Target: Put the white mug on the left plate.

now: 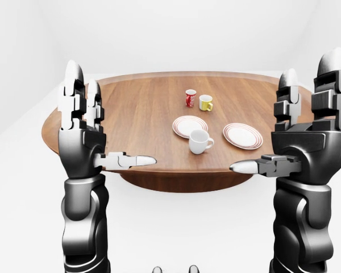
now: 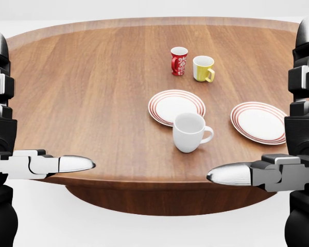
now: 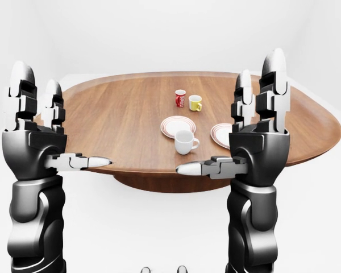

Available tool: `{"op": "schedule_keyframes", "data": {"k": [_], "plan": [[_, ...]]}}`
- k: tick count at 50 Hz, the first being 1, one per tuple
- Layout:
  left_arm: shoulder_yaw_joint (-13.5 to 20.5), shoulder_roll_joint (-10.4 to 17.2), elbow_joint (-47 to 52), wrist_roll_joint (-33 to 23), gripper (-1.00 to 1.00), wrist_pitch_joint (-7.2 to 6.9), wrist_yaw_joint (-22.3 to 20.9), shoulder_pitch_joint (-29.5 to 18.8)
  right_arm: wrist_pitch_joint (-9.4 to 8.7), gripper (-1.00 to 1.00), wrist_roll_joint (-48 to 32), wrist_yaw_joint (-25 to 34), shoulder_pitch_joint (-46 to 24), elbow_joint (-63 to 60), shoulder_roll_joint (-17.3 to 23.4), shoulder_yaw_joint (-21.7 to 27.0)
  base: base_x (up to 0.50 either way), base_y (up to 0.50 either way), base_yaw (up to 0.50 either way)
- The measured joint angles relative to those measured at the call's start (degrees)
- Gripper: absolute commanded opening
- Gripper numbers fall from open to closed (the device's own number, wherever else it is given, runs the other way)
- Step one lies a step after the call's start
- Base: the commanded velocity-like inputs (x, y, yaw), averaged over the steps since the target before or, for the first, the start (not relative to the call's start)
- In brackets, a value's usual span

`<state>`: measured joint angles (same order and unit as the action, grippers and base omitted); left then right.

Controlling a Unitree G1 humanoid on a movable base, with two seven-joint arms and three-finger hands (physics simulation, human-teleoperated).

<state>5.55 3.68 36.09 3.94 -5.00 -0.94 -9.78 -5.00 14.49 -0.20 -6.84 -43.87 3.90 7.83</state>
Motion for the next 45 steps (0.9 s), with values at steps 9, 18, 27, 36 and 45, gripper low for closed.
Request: {"op": "schedule_keyframes", "data": {"k": [9,18,27,36,45], "plan": [[0.21,0.17,-0.05,-0.03,1.0,0.0,0.06,0.06,0.0,1.0,0.05,0.17,-0.08,-0.19,-0.19,-0.43,0.0,0.24,0.0],[0.14,0.09,-0.11,-0.01,1.0,0.0,0.03,0.11,0.0,1.0,0.02,-0.03,-0.11,-0.06,-0.19,-0.34,0.0,0.0,0.0],[0.1,0.06,0.15,-0.03,1.0,0.0,0.02,0.49,0.0,1.0,0.79,0.12,0.31,-0.98,-0.06,0.02,0.33,-0.09,0.0],[0.02,0.0,0.07,-0.05,1.0,0.0,0.0,0.35,0.0,1.0,1.07,0.47,0.32,-1.26,0.06,0.1,0.5,-0.11,0.0],[-0.03,-0.04,0.03,-0.07,1.0,0.0,0.0,0.28,0.0,1.0,1.19,0.68,0.32,-1.36,0.07,0.09,0.5,-0.07,0.0]]}}
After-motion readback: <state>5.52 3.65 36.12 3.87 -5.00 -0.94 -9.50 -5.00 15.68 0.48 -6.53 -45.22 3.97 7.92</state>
